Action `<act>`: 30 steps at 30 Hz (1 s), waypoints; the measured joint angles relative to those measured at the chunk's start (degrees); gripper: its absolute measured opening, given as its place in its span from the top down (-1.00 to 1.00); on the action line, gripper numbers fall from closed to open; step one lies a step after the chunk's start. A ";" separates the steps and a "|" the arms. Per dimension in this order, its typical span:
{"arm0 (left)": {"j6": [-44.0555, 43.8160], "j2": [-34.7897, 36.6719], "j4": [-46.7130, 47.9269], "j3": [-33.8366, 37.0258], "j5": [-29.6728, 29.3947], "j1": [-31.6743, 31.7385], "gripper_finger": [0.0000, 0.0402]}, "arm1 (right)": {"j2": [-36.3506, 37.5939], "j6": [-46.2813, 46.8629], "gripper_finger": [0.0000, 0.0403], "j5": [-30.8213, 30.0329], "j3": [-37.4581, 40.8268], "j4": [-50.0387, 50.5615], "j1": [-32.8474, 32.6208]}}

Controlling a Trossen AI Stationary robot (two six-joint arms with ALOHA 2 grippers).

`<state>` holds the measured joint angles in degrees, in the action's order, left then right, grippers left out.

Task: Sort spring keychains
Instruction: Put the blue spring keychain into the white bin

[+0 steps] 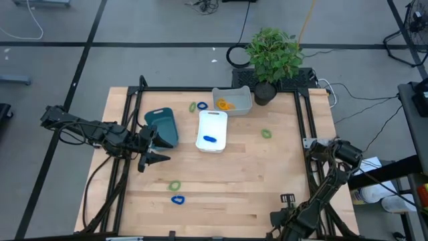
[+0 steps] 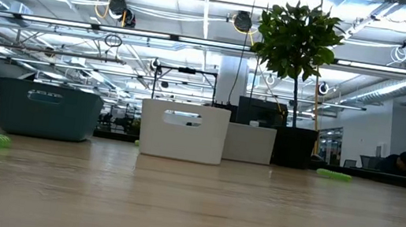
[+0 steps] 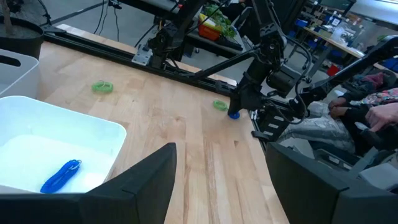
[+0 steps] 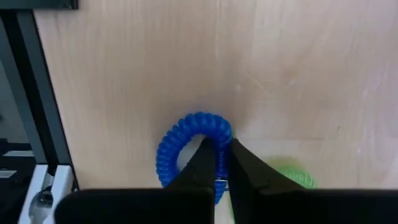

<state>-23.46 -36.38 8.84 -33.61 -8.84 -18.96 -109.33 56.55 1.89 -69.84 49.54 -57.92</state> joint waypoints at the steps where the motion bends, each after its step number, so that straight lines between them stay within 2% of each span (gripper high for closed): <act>1: 0.00 0.01 0.02 0.00 0.00 0.00 -0.26 | 0.56 -0.02 0.98 -0.07 -0.01 -0.11 0.44; 10: -0.70 0.02 0.06 0.00 0.28 0.01 -0.26 | 10.62 1.28 1.00 -1.31 0.10 2.75 7.30; 16: -0.81 0.00 0.11 0.00 0.59 0.00 -0.26 | 16.91 -3.00 1.00 -2.15 0.03 1.64 11.13; 22: -1.11 0.00 0.19 0.00 0.70 0.02 -0.26 | 17.99 -10.62 1.00 -5.16 -3.78 1.43 13.57; 30: -2.15 0.00 0.17 0.00 0.70 0.02 -0.26 | 15.86 -17.14 1.00 -5.01 -13.13 3.49 18.17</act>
<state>-25.61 -36.38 9.01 -33.61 -8.14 -18.94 -93.47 39.41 -3.12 -82.97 53.02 -39.75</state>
